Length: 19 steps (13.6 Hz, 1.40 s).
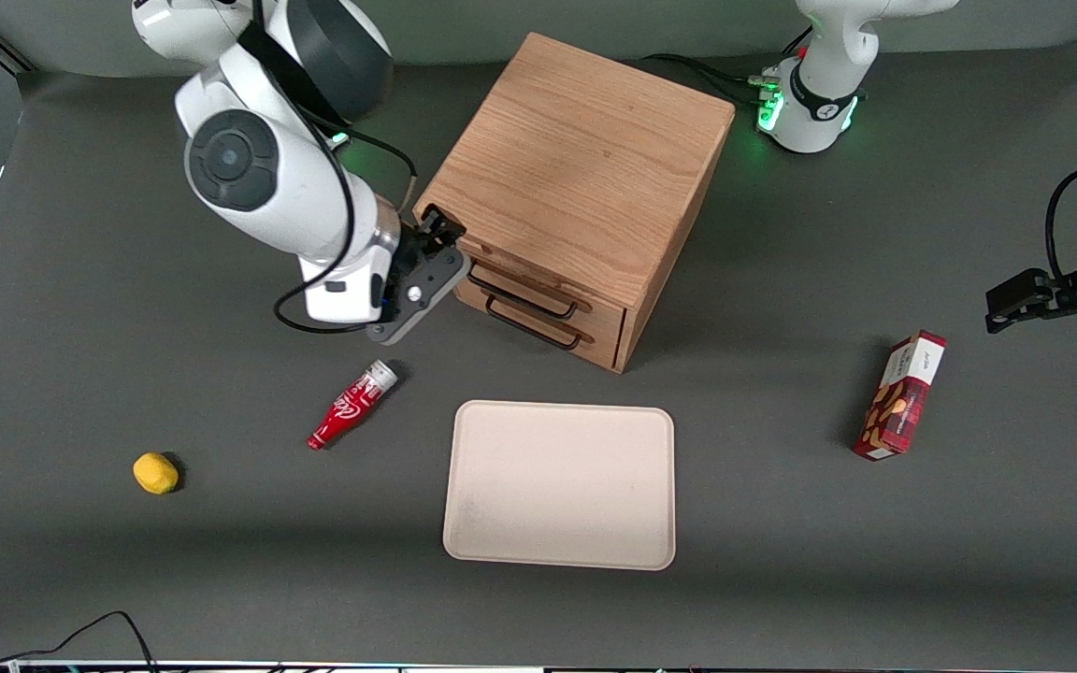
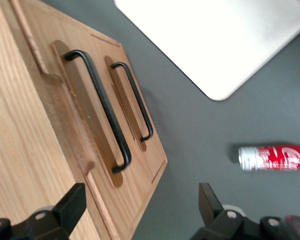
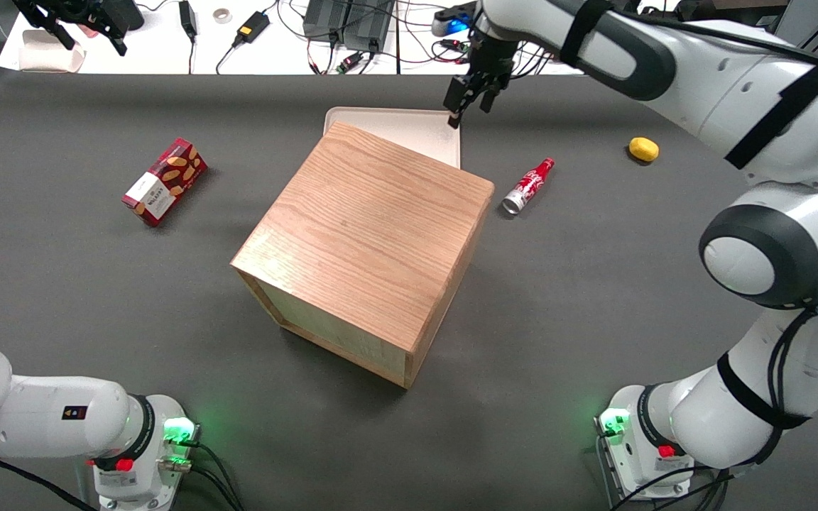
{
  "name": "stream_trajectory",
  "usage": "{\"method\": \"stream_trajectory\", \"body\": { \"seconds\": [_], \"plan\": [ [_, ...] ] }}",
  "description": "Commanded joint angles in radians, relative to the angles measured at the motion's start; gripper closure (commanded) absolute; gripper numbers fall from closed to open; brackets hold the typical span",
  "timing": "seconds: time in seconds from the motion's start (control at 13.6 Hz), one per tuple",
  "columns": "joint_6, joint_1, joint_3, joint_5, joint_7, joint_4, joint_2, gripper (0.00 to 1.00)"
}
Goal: Open upper drawer
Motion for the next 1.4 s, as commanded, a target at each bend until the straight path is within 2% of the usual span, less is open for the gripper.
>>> {"method": "stream_trajectory", "body": {
  "seconds": [0.0, 0.37, 0.81, 1.33],
  "plan": [
    [0.043, -0.011, 0.027, 0.023, -0.108, 0.056, 0.065, 0.00],
    [0.129, -0.010, 0.038, 0.051, -0.254, 0.042, 0.105, 0.00],
    [0.234, -0.013, 0.096, 0.057, -0.270, -0.019, 0.131, 0.00],
    [0.310, -0.016, 0.099, 0.057, -0.322, -0.061, 0.159, 0.00]
  ]
}}
